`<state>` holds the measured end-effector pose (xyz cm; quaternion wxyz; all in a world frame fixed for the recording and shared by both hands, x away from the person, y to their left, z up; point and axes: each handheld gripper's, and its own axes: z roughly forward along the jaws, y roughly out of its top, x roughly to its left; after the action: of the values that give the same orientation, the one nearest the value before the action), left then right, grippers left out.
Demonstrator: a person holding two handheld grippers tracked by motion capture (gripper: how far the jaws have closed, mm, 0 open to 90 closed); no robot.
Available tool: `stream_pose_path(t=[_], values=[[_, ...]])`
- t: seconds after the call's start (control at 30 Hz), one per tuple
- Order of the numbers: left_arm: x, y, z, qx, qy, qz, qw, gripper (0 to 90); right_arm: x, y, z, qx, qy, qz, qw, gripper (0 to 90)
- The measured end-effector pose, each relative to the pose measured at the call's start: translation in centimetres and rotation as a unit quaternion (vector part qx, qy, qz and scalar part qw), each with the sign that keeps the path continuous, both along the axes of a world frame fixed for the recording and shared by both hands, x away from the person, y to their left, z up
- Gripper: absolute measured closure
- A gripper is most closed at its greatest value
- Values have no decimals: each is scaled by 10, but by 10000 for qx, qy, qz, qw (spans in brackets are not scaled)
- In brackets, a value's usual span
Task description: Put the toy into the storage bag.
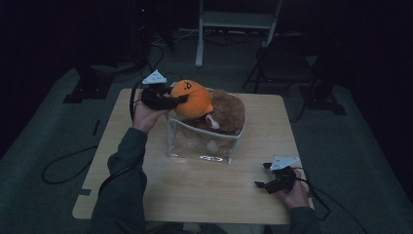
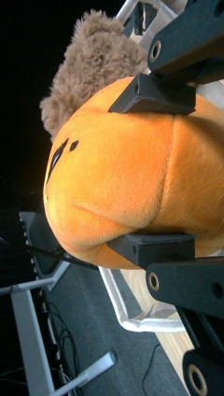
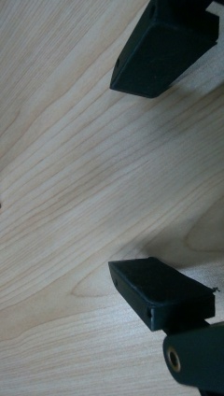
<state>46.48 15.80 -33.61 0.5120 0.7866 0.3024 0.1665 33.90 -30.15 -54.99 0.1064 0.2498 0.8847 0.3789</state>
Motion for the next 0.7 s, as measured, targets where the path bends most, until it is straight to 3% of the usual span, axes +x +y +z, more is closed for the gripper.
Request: stream_pose_path(t=[0.5,0.7], values=[[9,0,-10,219,105,265,9994,452,0,0,0,1,5,-14,10000,115],[8,0,-9,242,103,240,9994,452,0,0,0,2,5,-19,10000,115]])
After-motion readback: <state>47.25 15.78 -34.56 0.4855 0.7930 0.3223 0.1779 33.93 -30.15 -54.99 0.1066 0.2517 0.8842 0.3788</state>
